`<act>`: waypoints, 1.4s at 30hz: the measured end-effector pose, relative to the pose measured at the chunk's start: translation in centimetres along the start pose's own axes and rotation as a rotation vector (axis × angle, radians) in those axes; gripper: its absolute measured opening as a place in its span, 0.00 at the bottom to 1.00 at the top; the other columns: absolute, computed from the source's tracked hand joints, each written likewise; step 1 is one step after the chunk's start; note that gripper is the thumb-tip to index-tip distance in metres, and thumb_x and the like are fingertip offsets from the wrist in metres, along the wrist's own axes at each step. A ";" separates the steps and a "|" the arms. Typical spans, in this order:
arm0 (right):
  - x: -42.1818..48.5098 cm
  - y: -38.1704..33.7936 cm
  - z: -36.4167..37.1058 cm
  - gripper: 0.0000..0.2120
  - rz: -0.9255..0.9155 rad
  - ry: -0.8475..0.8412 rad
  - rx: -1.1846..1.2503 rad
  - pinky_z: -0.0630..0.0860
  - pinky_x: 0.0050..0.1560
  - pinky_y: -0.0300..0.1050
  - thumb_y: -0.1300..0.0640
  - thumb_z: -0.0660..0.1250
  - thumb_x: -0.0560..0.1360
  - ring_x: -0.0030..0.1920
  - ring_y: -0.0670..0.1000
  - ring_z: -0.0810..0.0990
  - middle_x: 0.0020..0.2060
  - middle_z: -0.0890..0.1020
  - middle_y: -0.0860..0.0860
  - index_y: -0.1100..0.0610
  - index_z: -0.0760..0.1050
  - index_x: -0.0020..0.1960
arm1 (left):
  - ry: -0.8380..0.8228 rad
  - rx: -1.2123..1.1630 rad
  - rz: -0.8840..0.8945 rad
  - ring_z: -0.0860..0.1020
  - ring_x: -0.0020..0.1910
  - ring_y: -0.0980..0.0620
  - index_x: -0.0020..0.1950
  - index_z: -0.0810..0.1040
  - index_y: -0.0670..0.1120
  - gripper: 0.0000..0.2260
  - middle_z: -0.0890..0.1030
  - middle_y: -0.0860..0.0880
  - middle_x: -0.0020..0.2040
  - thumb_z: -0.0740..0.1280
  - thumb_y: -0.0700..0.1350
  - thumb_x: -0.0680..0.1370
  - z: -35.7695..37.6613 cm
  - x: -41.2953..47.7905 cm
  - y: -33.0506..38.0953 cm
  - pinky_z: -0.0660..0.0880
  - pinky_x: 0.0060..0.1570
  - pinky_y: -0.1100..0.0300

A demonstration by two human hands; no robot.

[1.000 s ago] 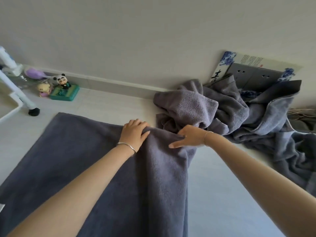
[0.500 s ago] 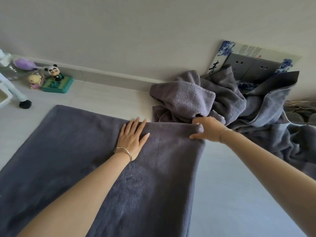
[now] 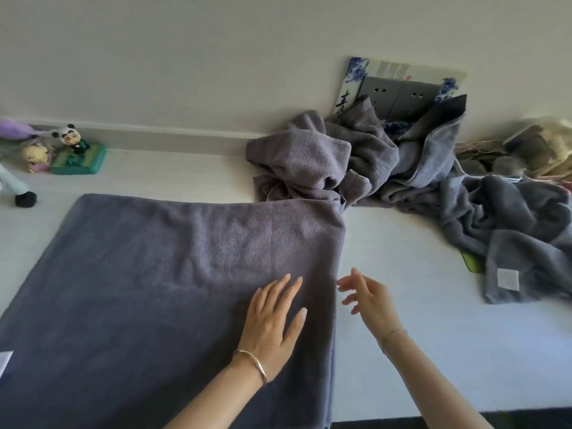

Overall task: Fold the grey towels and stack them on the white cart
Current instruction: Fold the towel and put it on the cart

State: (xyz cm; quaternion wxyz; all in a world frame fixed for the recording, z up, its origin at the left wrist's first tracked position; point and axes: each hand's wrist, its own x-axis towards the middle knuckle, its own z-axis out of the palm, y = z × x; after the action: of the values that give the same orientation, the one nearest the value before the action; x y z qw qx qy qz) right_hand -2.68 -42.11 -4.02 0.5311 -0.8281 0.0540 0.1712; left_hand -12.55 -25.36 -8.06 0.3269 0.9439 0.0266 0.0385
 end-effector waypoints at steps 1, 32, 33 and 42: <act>-1.0 0.0 0.3 0.20 0.059 -0.103 0.045 0.76 0.39 0.41 0.50 0.53 0.82 0.40 0.50 0.80 0.46 0.83 0.55 0.56 0.81 0.45 | -0.006 -0.038 0.010 0.58 0.73 0.56 0.74 0.56 0.58 0.25 0.61 0.54 0.74 0.40 0.63 0.79 -0.2 -0.7 0.4 0.55 0.73 0.50; -19.3 13.3 3.7 0.29 -0.316 0.292 -0.934 0.47 0.72 0.56 0.42 0.42 0.81 0.76 0.53 0.52 0.75 0.59 0.52 0.59 0.62 0.73 | -0.171 0.255 0.115 0.49 0.76 0.53 0.74 0.44 0.60 0.33 0.54 0.58 0.76 0.22 0.64 0.71 -0.8 -8.8 -2.9 0.35 0.71 0.57; -19.8 13.9 2.9 0.29 -0.312 0.337 -0.945 0.46 0.73 0.56 0.42 0.42 0.81 0.76 0.53 0.50 0.75 0.59 0.52 0.59 0.61 0.73 | -0.173 0.257 0.110 0.48 0.76 0.53 0.74 0.44 0.59 0.34 0.53 0.58 0.76 0.22 0.65 0.71 -0.7 -8.8 -2.7 0.35 0.71 0.56; -17.8 11.1 2.5 0.21 -0.526 0.414 -0.687 0.50 0.74 0.51 0.45 0.47 0.81 0.74 0.50 0.59 0.71 0.67 0.49 0.51 0.71 0.66 | -0.053 0.294 0.082 0.66 0.70 0.42 0.66 0.72 0.48 0.30 0.71 0.46 0.68 0.41 0.60 0.76 -0.1 -6.5 -0.9 0.55 0.71 0.45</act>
State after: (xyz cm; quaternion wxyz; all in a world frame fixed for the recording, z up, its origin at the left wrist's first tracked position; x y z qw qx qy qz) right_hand -22.88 -46.30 -8.44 0.2302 -0.9579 -0.1126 -0.1296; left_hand -19.07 -25.08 -8.92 0.1838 0.9826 -0.0152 0.0224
